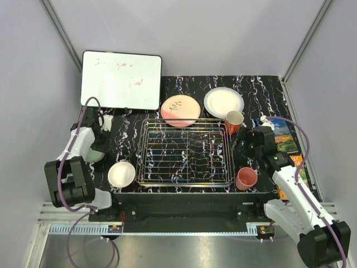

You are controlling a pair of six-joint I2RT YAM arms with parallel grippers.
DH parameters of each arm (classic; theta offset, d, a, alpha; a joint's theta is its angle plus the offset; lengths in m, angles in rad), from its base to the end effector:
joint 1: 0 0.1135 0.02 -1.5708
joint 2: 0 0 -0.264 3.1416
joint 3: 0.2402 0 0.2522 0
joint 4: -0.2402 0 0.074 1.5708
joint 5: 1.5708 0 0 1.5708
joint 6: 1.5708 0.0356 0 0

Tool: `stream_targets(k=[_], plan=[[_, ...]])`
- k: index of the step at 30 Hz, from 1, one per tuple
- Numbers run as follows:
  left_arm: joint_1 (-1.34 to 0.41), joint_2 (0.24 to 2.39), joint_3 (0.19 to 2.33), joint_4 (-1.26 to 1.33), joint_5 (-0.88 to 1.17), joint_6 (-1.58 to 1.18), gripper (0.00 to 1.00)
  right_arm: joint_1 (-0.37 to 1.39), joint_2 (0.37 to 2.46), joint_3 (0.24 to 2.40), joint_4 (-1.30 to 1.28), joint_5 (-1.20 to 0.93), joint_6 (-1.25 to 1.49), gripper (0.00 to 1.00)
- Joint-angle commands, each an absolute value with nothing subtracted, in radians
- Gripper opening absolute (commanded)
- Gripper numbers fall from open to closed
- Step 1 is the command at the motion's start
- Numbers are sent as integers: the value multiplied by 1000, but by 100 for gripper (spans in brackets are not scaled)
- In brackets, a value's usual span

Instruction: Load the mixed dishes into the dish rack

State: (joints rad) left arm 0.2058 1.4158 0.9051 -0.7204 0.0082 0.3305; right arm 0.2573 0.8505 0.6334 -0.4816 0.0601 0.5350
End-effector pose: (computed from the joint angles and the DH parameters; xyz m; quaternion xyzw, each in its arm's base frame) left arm 0.2534 0.0526 0.2036 0.0621 0.9836 0.0409 0.1641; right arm 0.1764 0.0442 0.2473 0.1380 0.8955 0.1378 0.4000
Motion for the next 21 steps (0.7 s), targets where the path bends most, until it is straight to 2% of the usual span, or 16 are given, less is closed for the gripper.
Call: stream_targets(k=[1,5,11,13,17,21], plan=[[173,1365,1067,-800,167,253,0,264,831,632,-443,63,526,93],[89,1295,1269,-917,311,189,0,264,816,638,-457,80,529,95],[-159,1304,1538,-983,408,78,0,264,766,640,-469,135,534,96],[-210,1339,1584,-1005,457,60,0,264,761,647,-480,164,541,96],[-277,1425,1600,-967,688,6,0,264,692,658,-500,236,566,96],[-460,1480,1630,-873,739,-66,0,264,595,675,-525,368,584,96]])
